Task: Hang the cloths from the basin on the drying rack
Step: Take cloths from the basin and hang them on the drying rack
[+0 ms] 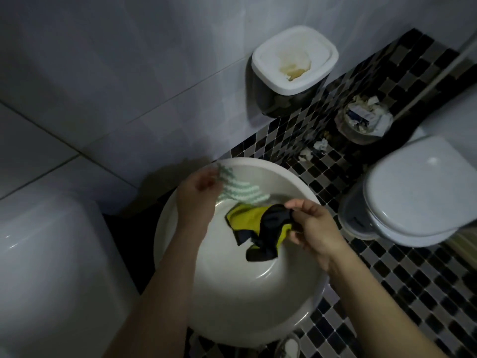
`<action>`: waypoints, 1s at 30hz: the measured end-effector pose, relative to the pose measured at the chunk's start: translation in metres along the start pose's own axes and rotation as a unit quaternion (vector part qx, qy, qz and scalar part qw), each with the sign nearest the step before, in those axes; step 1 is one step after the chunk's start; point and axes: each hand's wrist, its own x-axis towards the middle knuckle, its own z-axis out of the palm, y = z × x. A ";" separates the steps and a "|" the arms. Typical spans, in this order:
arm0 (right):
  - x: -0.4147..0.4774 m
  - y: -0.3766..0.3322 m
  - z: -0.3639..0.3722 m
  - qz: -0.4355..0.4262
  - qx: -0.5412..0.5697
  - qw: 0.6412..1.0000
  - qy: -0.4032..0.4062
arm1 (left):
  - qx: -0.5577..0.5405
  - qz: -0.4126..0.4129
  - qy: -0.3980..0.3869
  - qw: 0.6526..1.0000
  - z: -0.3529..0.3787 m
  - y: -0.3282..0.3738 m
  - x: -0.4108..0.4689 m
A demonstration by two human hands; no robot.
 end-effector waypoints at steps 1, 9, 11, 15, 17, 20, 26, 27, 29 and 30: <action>-0.009 -0.008 0.001 0.003 0.037 0.999 -0.007 | -0.019 0.006 -0.002 1.000 -0.004 0.011 -0.009; -0.068 -0.073 0.007 0.003 0.037 0.991 -0.126 | 0.155 0.004 -0.189 0.970 -0.003 0.078 -0.065; -0.087 -0.089 0.004 -0.015 0.003 0.989 -0.149 | 0.163 0.024 -0.275 0.947 0.002 0.090 -0.081; -0.127 -0.116 -0.001 -0.061 -0.050 0.982 -0.174 | 0.208 0.082 -0.306 0.925 0.004 0.107 -0.106; -0.150 -0.128 -0.005 -0.120 -0.148 0.966 -0.174 | 0.192 0.105 -0.296 0.930 0.001 0.121 -0.115; -0.182 -0.136 -0.010 -0.249 -0.469 0.845 -0.067 | 0.190 0.119 -0.332 0.916 -0.005 0.147 -0.130; -0.232 -0.125 -0.016 -0.317 -0.428 0.840 0.105 | 0.183 0.129 -0.440 0.870 -0.007 0.190 -0.179; -0.240 -0.123 -0.017 -0.303 -0.344 0.883 0.101 | 0.201 0.124 -0.464 0.853 -0.006 0.190 -0.185; -0.261 -0.120 -0.020 -0.293 -0.207 0.930 0.082 | 0.243 0.102 -0.522 0.811 -0.005 0.194 -0.202; -0.270 -0.117 -0.021 -0.294 -0.159 0.940 0.074 | 0.262 0.099 -0.555 0.783 -0.005 0.194 -0.210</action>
